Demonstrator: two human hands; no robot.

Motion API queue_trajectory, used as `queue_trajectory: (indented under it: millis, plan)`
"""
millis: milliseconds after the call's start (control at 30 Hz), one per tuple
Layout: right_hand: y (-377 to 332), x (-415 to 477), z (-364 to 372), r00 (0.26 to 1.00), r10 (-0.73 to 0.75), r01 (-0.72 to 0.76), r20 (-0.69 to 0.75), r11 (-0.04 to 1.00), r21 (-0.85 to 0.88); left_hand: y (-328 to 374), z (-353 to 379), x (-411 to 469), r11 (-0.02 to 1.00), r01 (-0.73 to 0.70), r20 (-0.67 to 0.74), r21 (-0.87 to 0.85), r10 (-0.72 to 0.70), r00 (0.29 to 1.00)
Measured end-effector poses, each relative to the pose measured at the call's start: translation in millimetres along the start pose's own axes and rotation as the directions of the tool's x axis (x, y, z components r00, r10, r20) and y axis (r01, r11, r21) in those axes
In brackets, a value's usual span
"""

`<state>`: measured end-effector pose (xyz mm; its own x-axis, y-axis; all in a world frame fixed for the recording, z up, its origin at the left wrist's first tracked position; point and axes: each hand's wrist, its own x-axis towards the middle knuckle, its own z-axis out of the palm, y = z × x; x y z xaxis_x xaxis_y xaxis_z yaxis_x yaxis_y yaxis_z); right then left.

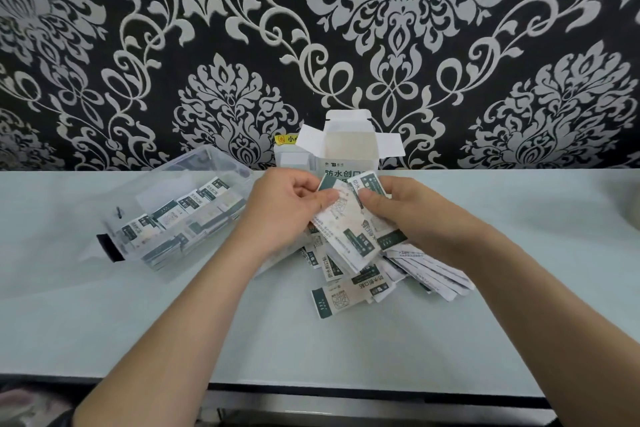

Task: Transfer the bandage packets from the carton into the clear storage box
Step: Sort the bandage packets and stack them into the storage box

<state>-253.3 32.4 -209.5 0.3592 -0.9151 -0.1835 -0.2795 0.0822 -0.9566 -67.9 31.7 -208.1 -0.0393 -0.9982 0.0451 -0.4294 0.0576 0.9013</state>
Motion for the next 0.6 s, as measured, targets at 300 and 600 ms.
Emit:
queue_trajectory:
  millis: [300, 600]
  plan:
    - [4, -9, -17, 0.991, 0.086, -0.094, 0.104, 0.993, 0.073, 11, 14, 1, 0.991, 0.071, 0.016, -0.112, -0.07, 0.997]
    - [10, -7, -16, 0.999, 0.043, -0.045, 0.011, 0.982, 0.182, 21, 10, 1, 0.964, 0.122, 0.037, -0.235, -0.117, 0.992]
